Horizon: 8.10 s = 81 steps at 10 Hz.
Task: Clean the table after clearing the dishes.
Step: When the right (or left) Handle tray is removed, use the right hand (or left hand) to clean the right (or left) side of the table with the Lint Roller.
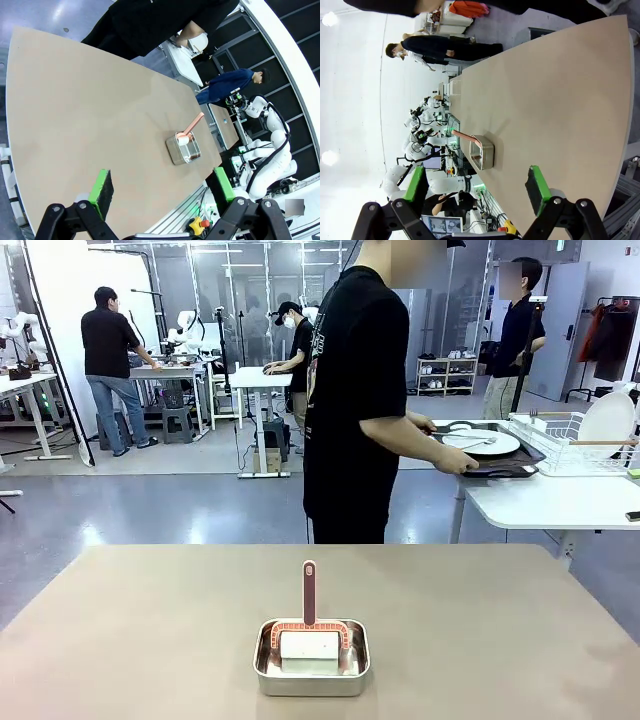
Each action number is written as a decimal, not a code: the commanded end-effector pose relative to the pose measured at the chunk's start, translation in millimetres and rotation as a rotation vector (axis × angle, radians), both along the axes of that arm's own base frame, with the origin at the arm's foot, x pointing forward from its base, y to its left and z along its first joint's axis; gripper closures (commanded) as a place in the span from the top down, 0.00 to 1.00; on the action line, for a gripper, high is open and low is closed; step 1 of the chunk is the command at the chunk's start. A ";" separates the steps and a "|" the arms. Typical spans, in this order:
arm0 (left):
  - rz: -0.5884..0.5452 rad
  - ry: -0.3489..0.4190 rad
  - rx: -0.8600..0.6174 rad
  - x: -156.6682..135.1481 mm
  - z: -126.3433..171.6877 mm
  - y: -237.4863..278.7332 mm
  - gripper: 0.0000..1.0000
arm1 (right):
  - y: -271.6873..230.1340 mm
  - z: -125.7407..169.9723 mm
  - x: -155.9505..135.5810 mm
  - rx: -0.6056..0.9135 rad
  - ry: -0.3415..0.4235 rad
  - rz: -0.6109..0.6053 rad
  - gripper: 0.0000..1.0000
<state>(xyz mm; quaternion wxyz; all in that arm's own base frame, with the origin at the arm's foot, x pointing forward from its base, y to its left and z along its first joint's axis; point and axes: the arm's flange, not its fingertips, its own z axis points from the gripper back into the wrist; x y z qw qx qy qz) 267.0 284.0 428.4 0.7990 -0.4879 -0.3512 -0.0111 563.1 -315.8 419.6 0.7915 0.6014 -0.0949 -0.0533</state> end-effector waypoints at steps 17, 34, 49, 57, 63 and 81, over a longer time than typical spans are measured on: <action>-0.753 -0.006 0.695 206.9 65.8 -366.5 1.00 | 0.8 1.1 -0.5 0.000 -0.001 -0.001 1.00; -1.095 -0.043 0.917 262.0 38.3 -523.5 1.00 | 0.8 1.1 -0.5 0.000 -0.001 -0.001 1.00; -1.440 -0.114 1.116 268.3 10.7 -664.0 1.00 | 0.8 1.1 -0.5 0.000 -0.001 -0.001 1.00; -1.546 -0.064 1.158 263.2 -8.3 -680.7 1.00 | 0.8 1.1 -0.5 0.000 -0.001 -0.001 1.00; -1.493 -0.068 1.228 249.2 -15.2 -681.0 1.00 | 0.8 1.1 -0.5 0.000 -0.001 -0.001 1.00; -1.426 -0.132 1.212 232.8 -14.4 -661.1 0.51 | 0.8 1.1 -0.5 0.000 -0.001 -0.001 1.00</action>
